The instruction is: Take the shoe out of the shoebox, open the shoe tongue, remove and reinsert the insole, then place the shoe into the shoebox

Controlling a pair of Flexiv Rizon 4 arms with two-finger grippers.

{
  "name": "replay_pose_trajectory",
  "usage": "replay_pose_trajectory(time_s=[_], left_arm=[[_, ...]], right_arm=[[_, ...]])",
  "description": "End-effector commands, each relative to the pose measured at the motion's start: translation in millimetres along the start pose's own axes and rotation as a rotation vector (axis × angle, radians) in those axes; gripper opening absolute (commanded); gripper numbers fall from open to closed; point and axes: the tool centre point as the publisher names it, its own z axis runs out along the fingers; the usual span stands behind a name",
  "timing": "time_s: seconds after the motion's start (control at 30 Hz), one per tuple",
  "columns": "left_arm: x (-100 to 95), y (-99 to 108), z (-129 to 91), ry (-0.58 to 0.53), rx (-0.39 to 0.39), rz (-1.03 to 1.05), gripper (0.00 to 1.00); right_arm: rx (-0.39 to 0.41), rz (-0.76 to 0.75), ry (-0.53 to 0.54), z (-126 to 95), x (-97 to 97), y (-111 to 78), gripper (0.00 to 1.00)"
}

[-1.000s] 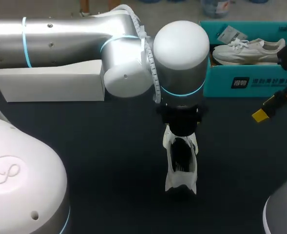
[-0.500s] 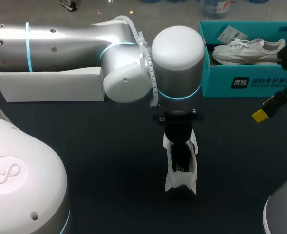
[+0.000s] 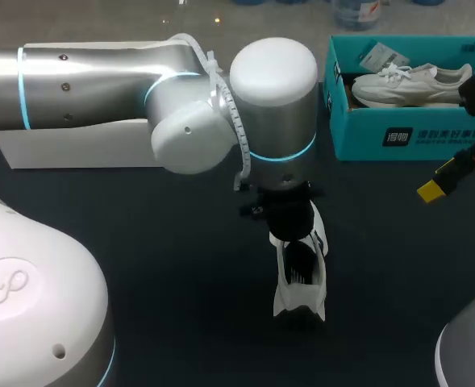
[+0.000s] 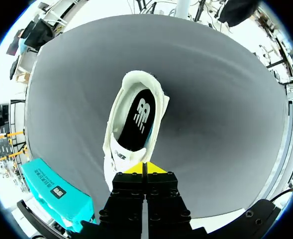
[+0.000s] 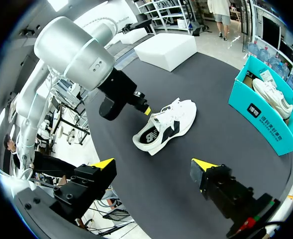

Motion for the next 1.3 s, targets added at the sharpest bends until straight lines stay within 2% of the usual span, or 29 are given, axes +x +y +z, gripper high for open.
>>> replay_pose_trajectory(time_s=[0.03, 0.07, 0.63, 0.8, 0.87, 1.03, 1.07, 1.13, 1.17, 1.23, 1.3], left_arm=[[17.3, -4, -18, 0.009, 0.051, -0.169, 0.27], [17.3, -4, -18, 0.009, 0.051, -0.169, 1.0], [17.3, -4, -18, 0.009, 0.051, -0.169, 1.0], [29.0, -17, -24, 0.147, 0.056, -0.476, 1.0], [37.2, -23, -23, 0.188, 0.094, -0.585, 1.0], [53.9, -45, -26, 0.194, 0.106, -0.827, 1.0], [57.5, -50, -27, 0.193, 0.087, -0.91, 1.0], [63.0, -57, -27, 0.18, 0.126, -0.958, 1.0], [66.1, -61, -26, 0.17, 0.103, -1.024, 1.0], [69.5, -69, -25, 0.18, 0.134, -1.113, 1.0], [69.1, -79, -23, 0.2, 0.122, -1.168, 1.0]], right_arm=[[0.004, 0.001, 0.001, 1, -1.2, 1.4, 1.0], [0.004, 0.001, 0.001, 1, -1.2, 1.4, 1.0], [0.004, 0.001, 0.001, 1, -1.2, 1.4, 1.0], [0.004, 0.001, 0.001, 1, -1.2, 1.4, 1.0], [0.004, 0.001, 0.001, 1, -1.2, 1.4, 1.0], [0.004, 0.001, 0.001, 1, -1.2, 1.4, 1.0], [0.004, 0.001, 0.001, 1, -1.2, 1.4, 1.0], [0.004, 0.001, 0.001, 1, -1.2, 1.4, 1.0], [0.004, 0.001, 0.001, 1, -1.2, 1.4, 1.0], [0.004, 0.001, 0.001, 1, -1.2, 1.4, 1.0], [0.004, 0.001, 0.001, 1, -1.2, 1.4, 1.0]])
